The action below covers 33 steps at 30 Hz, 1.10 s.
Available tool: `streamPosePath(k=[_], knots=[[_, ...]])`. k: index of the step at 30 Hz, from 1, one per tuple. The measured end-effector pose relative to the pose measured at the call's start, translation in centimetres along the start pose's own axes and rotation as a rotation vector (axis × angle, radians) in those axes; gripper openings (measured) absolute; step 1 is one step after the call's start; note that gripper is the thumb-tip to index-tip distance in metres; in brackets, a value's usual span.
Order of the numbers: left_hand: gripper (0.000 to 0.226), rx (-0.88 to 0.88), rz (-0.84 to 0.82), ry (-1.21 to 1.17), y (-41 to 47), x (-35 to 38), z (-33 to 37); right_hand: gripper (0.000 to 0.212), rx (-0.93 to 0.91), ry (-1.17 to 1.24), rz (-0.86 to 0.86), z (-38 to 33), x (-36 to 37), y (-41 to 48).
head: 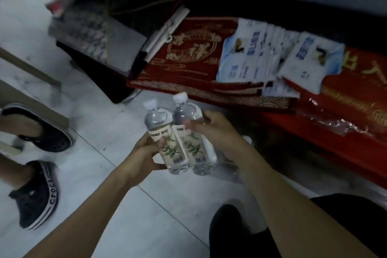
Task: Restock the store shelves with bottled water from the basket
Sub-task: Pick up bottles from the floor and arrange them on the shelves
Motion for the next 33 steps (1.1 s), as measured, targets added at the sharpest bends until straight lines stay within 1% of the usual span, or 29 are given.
streamPosePath(k=[1, 2, 4, 5, 6, 7, 8, 10, 11, 12, 13, 14, 17, 19, 21, 23, 25, 26, 27, 28, 30, 31, 32, 33], knots=[[0.084, 0.024, -0.012, -0.004, -0.8, 0.9, 1.9, 0.037, -0.023, 0.01, 0.02, -1.5, -0.2, -1.2], [0.085, 0.047, -0.029, 0.002, -1.6, 2.0, 3.9, 0.049, -0.058, 0.012, 0.028, -2.9, -0.3, -2.6], [0.078, 0.092, -0.079, 0.019, -2.6, 4.6, 7.3, 0.076, -0.075, 0.054, 0.041, -4.8, -1.2, -4.8], [0.074, 0.111, -0.111, 0.008, -3.1, 6.0, 8.9, 0.083, -0.085, 0.09, 0.033, -5.8, -1.9, -6.2], [0.07, 0.135, -0.159, -0.001, -3.8, 7.4, 10.5, 0.082, -0.121, 0.099, 0.019, -7.1, -2.7, -8.2], [0.066, 0.165, -0.208, 0.006, -4.6, 8.9, 12.1, 0.076, -0.17, 0.089, 0.005, -8.4, -3.6, -10.2], [0.066, 0.204, -0.259, 0.027, -5.4, 10.4, 13.6, 0.074, -0.214, 0.057, 0.021, -9.6, -4.7, -12.0], [0.073, 0.268, -0.359, 0.076, -7.1, 13.2, 16.5, 0.082, -0.257, -0.004, 0.098, -11.6, -7.2, -15.7], [0.073, 0.287, -0.394, 0.083, -7.9, 14.6, 17.7, 0.076, -0.266, -0.001, 0.141, -12.4, -8.3, -17.5], [0.071, 0.302, -0.418, 0.078, -8.7, 15.8, 18.9, 0.065, -0.29, 0.009, 0.167, -13.4, -9.0, -19.4], [0.069, 0.32, -0.429, 0.07, -9.4, 16.9, 20.1, 0.056, -0.315, 0.028, 0.198, -14.1, -9.9, -21.0], [0.066, 0.347, -0.431, 0.071, -10.0, 17.9, 21.5, 0.052, -0.331, 0.054, 0.243, -14.8, -10.6, -22.7], [0.051, 0.459, -0.396, 0.076, -11.6, 20.9, 25.9, 0.059, -0.413, 0.108, 0.376, -17.1, -12.5, -27.0], [0.046, 0.504, -0.356, 0.06, -12.2, 22.5, 28.7, 0.061, -0.458, 0.112, 0.44, -18.9, -13.8, -29.4], [0.055, 0.544, -0.39, 0.094, -12.5, 24.0, 31.3, 0.053, -0.51, 0.04, 0.467, -20.9, -14.9, -31.8], [0.078, 0.583, -0.456, 0.13, -12.6, 25.6, 33.9, 0.043, -0.543, -0.003, 0.468, -22.9, -16.1, -33.9], [0.099, 0.594, -0.5, 0.122, -12.4, 27.3, 36.4, 0.042, -0.545, -0.007, 0.48, -24.9, -17.8, -35.6], [0.106, 0.592, -0.525, 0.104, -12.4, 28.3, 37.4, 0.043, -0.537, -0.011, 0.493, -25.8, -18.5, -36.4], [0.107, 0.598, -0.551, 0.089, -12.4, 29.6, 38.4, 0.045, -0.543, -0.019, 0.506, -26.8, -19.2, -37.2], [0.103, 0.617, -0.571, 0.078, -12.4, 30.8, 39.5, 0.046, -0.558, -0.028, 0.536, -27.7, -20.1, -37.9], [0.078, 0.669, -0.589, 0.054, -12.0, 33.1, 41.6, 0.047, -0.593, -0.031, 0.618, -29.2, -21.9, -39.2], [0.069, 0.69, -0.602, 0.051, -11.7, 34.3, 42.7, 0.049, -0.609, -0.027, 0.656, -29.9, -22.9, -39.8], [0.069, 0.711, -0.624, 0.061, -11.4, 35.5, 43.8, 0.056, -0.617, -0.027, 0.688, -30.6, -23.9, -40.2], [0.073, 0.728, -0.641, 0.073, -11.0, 36.6, 44.7, 0.069, -0.625, -0.027, 0.719, -31.2, -24.9, -40.6]])
Point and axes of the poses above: each hand's wrist, its own y-axis towards the middle knuckle, its own x-axis out of the palm, z = x × y, the point moved 5 cm from there along y, towards the middle knuckle, and after that the axes turned 9 degrees about x, right-handed, at the moved point
